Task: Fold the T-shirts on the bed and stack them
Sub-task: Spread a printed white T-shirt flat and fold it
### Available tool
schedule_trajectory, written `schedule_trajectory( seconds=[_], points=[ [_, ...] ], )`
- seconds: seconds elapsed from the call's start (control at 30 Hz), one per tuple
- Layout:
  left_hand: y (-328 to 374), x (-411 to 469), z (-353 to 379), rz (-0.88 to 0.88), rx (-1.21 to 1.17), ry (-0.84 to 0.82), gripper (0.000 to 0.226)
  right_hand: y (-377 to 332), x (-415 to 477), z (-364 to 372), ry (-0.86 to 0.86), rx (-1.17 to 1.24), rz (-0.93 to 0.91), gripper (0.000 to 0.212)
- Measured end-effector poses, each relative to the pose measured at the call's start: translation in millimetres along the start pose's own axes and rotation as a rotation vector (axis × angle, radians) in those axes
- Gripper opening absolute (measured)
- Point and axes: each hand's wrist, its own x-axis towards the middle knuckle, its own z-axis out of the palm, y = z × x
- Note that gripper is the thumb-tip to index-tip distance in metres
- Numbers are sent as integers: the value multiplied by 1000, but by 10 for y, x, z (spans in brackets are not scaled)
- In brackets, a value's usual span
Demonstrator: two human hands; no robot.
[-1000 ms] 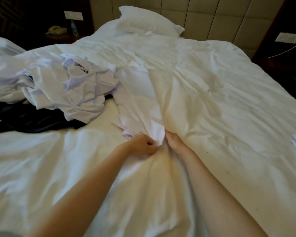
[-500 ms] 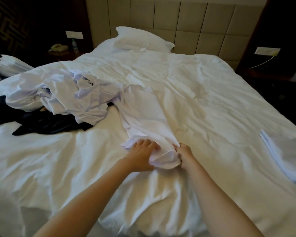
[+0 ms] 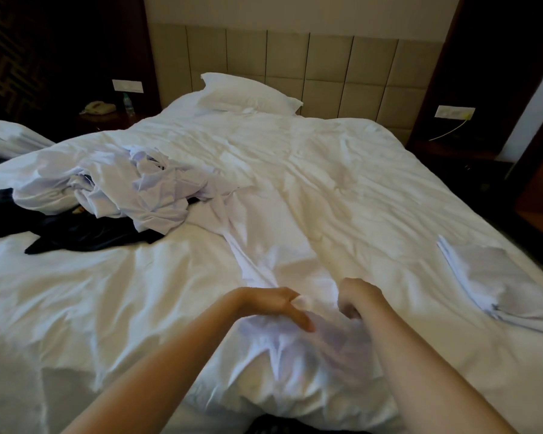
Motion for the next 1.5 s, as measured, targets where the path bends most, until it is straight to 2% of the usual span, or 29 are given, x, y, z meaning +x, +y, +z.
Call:
schedule_trajectory(
  seconds=[0.07,0.13,0.17,0.2,0.23,0.3,0.37,0.43,0.47,0.53,0.6,0.7,0.8,0.87,0.93,1.0,1.07,1.2,1.3,1.37,1.4,1.43,1.5],
  points=[
    [98,-53,-13,49,-156,13,31,22,-29,14,56,89,-12,4],
    [219,-100,-98,187,-276,199,16,38,17,13,140,385,-111,26],
    [273,-114,-168,225,-314,305,9,33,6,-25,164,567,-183,27],
    [332,-132,-251,238,-334,397,5,21,-31,-84,182,749,-252,18],
    [389,-145,-334,233,-317,475,6,-2,-95,-163,180,920,-310,9],
    [505,-164,-489,208,-237,570,10,-56,-230,-350,130,1214,-386,15],
    [619,-181,-571,220,-191,600,13,-88,-333,-506,19,1368,-472,17],
    [707,-191,-606,238,-174,619,14,-117,-412,-589,-76,1313,-602,18],
    [745,-201,-615,247,-169,619,13,-128,-433,-615,-68,1248,-627,23],
    [792,-234,-631,255,-173,593,8,-144,-467,-631,-10,1149,-583,35],
    [760,-256,-644,261,-214,570,8,-123,-475,-608,-28,1071,-560,25],
    [665,-271,-643,297,-277,602,14,-58,-482,-563,-217,965,-565,16],
    [648,-270,-596,331,-160,637,18,6,-578,-597,-481,874,-532,21],
    [735,-284,-545,364,-147,592,16,24,-644,-646,-517,794,-530,19],
    [882,-312,-511,384,-164,571,20,-4,-679,-686,-401,877,-530,13],
    [1021,-311,-518,389,-126,610,29,-17,-638,-701,-214,1040,-603,17],
    [1129,-297,-547,396,-80,657,31,-19,-608,-719,-181,1077,-705,30],
    [1176,-284,-618,372,-136,675,29,-9,-664,-796,-136,1116,-714,32],
    [1078,-320,-684,352,-435,514,26,66,-765,-932,-19,1511,-679,33],
    [919,-277,-676,296,-562,485,23,152,-792,-1012,83,1840,-596,36],
    [815,-227,-649,256,-543,496,20,182,-807,-1046,148,1954,-543,35],
    [681,-158,-619,193,-408,524,26,193,-834,-1073,210,2027,-478,34],
    [415,8,-532,-12,150,538,57,222,-878,-1109,245,2111,-389,31]
  ],
)
